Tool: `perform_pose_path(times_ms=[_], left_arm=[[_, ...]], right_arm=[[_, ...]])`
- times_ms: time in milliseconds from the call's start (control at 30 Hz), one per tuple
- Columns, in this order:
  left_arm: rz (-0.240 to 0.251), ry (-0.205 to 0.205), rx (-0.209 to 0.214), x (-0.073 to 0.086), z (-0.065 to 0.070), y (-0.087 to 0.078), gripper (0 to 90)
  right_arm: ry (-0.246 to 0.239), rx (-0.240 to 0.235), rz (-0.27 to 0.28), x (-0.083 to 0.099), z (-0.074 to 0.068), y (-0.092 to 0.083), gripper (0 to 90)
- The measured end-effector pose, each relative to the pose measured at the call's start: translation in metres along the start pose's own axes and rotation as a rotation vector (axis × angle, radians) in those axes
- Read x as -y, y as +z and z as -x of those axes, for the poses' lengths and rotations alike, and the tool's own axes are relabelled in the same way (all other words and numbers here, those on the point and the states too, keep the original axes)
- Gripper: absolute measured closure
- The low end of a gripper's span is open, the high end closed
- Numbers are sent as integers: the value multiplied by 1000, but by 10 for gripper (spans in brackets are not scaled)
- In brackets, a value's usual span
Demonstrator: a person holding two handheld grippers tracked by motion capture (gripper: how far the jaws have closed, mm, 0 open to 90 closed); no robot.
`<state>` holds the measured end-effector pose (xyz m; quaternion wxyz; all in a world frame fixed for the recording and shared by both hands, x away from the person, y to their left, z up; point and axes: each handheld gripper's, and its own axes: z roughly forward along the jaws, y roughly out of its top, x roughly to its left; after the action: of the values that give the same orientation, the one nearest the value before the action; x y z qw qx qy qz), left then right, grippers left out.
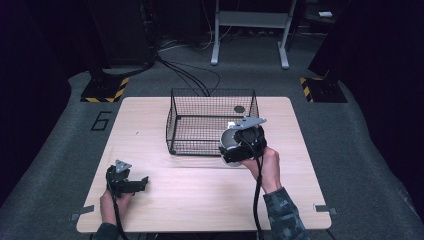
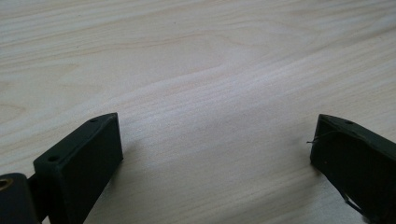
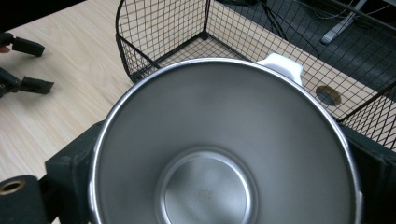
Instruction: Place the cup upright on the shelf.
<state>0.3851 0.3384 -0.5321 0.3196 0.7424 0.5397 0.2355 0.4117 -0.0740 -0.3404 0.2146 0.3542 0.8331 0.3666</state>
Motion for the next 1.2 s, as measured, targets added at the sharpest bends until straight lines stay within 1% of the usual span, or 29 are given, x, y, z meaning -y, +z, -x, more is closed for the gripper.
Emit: perform_pose_path(times_ms=[100,133,200,233,300,333,367,400,467,633,667,733,767,800,833,867,900,933,967,1000,1033,1067,1100,1133,1200], left_arm=[[0,0,0,0,0,0,22],[0,0,-1,0,0,0,22],[0,0,0,0,0,0,22],[0,0,-1,0,0,0,22],[0,0,0,0,0,0,22],[0,-1,2,0,0,0,22],[0,0,-1,0,0,0,22],[0,-1,2,0,0,0,22],[0,0,0,0,0,0,22],[0,0,-1,0,0,0,22],[0,0,-1,0,0,0,22],[0,1,0,0,0,0,22],[0,0,0,0,0,0,22],[0,0,0,0,0,0,22],[0,0,0,0,0,0,22],[0,0,0,0,0,0,22],[-2,0,0,0,0,0,22],[-2,1,-1,0,0,0,22],[-2,0,-2,0,0,0,22],[-2,1,-1,0,0,0,22],[0,-1,3,0,0,0,22],[0,0,-1,0,0,0,22],[0,1,1,0,0,0,22],[0,0,-1,0,0,0,22],[0,-1,2,0,0,0,22]], right_arm=[[-2,-5,11,-5,3,0,55],[12,-7,6,-6,3,-1,54],[-4,-9,16,-10,6,0,55],[-7,-9,14,-12,7,-1,55],[3,-7,16,-16,8,-1,55],[-5,-12,21,-18,10,0,54],[4,-13,20,-19,11,0,55],[0,-16,20,-21,13,1,55],[7,-10,25,-24,14,2,55],[-3,-8,22,-34,20,4,55],[3,-9,15,-36,20,4,55],[4,-6,18,-39,22,6,55],[-2,-9,14,-41,24,8,55],[-8,-5,22,-42,25,9,55],[3,-12,11,-44,26,10,55],[1,-8,23,-45,27,12,55],[3,-11,12,-47,28,12,55],[5,-10,13,-48,29,14,55],[-5,-11,19,-50,31,15,55],[2,-9,17,-51,31,16,55],[-12,-9,12,-52,33,17,55],[0,-9,5,-54,33,18,55],[-2,-12,-1,-55,34,19,55],[5,-10,7,-56,34,21,55],[-12,-18,11,-59,37,24,55]])
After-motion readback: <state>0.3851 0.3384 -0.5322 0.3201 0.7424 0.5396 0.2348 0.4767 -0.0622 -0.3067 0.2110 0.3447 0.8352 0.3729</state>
